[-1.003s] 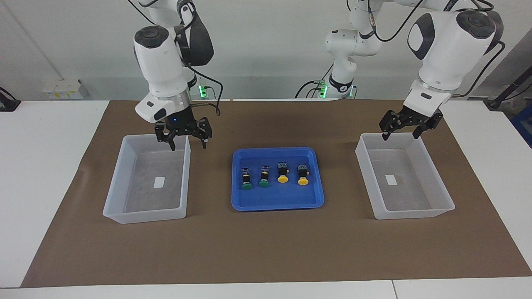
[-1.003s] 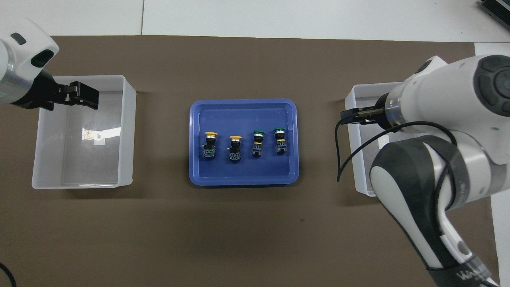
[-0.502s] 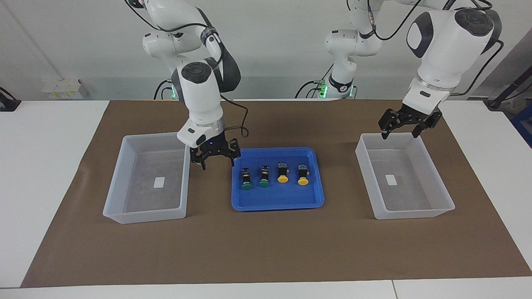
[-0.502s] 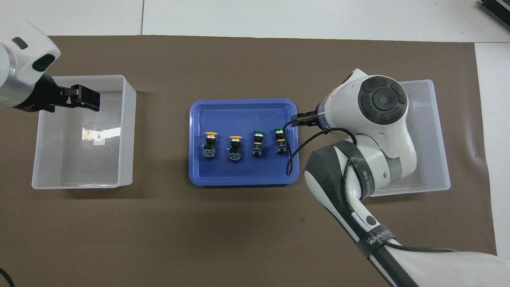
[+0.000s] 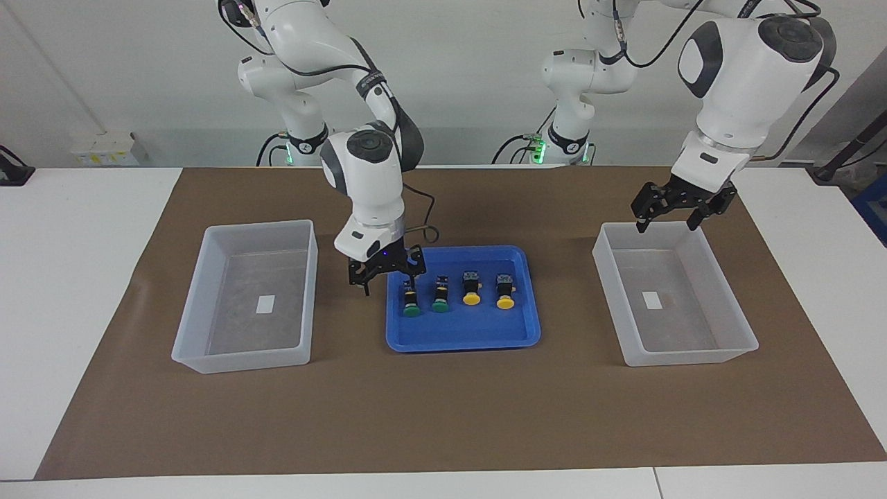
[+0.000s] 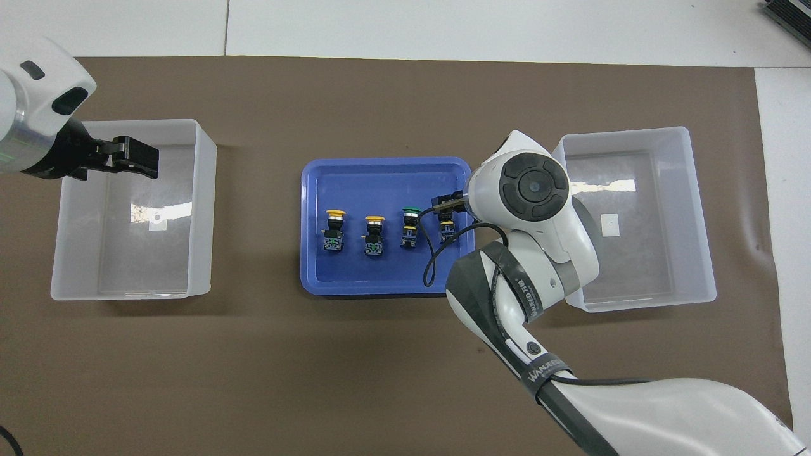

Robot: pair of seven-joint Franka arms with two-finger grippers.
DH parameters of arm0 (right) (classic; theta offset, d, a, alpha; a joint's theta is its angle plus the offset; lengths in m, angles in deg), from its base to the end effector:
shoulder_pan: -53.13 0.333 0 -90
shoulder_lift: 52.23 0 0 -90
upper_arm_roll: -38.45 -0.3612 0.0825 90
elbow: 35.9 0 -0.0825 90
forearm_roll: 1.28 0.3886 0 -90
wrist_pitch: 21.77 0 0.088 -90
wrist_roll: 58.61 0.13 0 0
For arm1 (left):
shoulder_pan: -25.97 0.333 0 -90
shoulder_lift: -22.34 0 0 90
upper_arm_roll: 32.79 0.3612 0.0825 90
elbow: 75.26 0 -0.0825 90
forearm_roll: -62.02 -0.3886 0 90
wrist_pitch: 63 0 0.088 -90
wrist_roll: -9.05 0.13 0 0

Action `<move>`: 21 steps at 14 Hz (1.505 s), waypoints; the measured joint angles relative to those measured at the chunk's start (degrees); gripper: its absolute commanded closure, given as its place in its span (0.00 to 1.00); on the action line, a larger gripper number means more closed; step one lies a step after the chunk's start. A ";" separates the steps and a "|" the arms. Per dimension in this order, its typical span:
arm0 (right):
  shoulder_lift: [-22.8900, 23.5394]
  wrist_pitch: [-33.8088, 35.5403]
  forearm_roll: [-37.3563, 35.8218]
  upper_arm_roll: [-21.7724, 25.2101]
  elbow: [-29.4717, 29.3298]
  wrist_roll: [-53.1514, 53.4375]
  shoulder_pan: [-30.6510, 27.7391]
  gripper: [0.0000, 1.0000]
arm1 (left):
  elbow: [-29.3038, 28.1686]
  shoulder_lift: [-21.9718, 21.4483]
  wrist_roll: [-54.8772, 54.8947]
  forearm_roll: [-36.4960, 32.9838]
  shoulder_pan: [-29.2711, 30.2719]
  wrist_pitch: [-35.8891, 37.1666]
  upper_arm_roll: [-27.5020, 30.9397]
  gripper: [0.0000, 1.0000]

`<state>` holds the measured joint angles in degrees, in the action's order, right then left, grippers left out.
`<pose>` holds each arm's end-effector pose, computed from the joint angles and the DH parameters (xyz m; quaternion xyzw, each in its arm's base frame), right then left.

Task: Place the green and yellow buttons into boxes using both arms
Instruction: 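Move the right gripper over the green button on the blue tray, then grasp the green button with the right gripper while the left gripper approaches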

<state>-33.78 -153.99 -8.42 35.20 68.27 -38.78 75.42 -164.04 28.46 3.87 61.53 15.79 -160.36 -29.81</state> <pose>0.6105 0.2832 0.3965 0.9920 0.0851 0.0932 0.0051 0.6033 -0.0769 0.6063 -0.9996 0.0183 -0.0222 0.0047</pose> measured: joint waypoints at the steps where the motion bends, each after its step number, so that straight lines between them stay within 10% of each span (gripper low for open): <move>1: 0.31 -0.77 -0.19 -0.01 0.28 0.00 0.44 0.00 | -0.08 -0.04 0.00 0.00 0.00 0.00 0.00 0.00; 9: 1.16 -8.16 -0.73 -0.01 5.65 0.07 2.85 0.00 | -3.12 -1.10 -0.84 0.00 -2.30 -3.10 -0.61 0.00; 16: 2.68 -9.65 -0.78 -0.01 6.37 3.65 3.94 0.41 | -14.43 -1.24 -11.37 0.00 -10.65 -18.36 -0.90 0.00; 19: 3.06 -10.18 -0.78 -0.01 6.74 3.89 3.94 0.89 | -20.22 -0.66 -14.28 0.00 -12.45 -27.01 -0.99 0.00; 21: 3.05 -10.24 -0.79 0.02 6.90 3.98 3.94 1.00 | -23.21 -0.43 -15.38 0.01 -13.67 -31.12 -1.00 0.00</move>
<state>-30.74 -164.23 -9.21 35.22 75.17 -34.80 79.36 -187.25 28.03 -11.51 61.54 2.12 -191.47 -30.81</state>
